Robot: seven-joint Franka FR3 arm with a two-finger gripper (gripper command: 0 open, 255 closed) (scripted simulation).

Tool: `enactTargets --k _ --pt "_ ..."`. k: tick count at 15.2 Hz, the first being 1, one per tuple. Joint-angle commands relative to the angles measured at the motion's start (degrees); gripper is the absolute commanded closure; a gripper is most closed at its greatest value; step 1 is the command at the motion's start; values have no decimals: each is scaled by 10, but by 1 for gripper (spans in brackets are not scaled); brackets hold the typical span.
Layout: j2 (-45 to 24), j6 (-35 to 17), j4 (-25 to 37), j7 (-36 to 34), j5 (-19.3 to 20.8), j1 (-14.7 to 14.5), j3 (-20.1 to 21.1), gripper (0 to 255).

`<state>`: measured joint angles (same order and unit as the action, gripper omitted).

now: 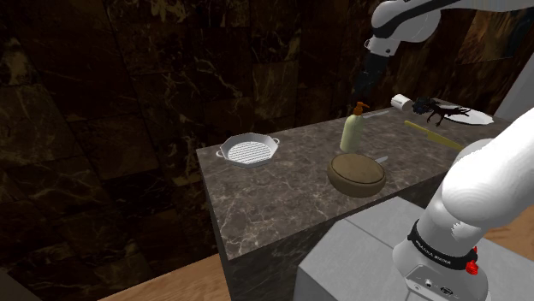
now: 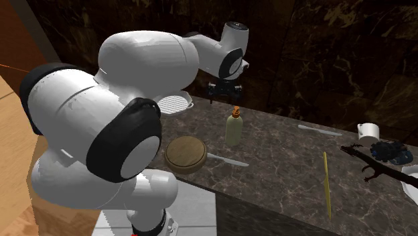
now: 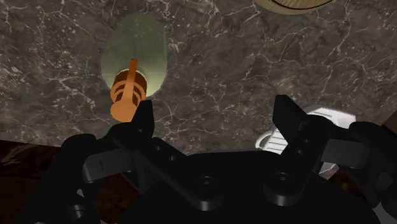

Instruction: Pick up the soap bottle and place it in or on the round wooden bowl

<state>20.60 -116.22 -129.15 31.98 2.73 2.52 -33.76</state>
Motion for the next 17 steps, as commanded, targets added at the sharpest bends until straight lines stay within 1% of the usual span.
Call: enactTargets --k 1,3,5,6,13,17 --pt "-40 -17 19 36 -17 -5 -28 0" --pt "-84 -27 44 75 -42 -9 -56 0" --pt "-133 -34 72 118 -76 -12 -82 0" --pt "-146 -35 80 129 -86 -12 -87 0" --pt "-176 -85 51 149 -114 -15 -90 0" --pt "-179 -89 49 151 -117 -15 -90 0"
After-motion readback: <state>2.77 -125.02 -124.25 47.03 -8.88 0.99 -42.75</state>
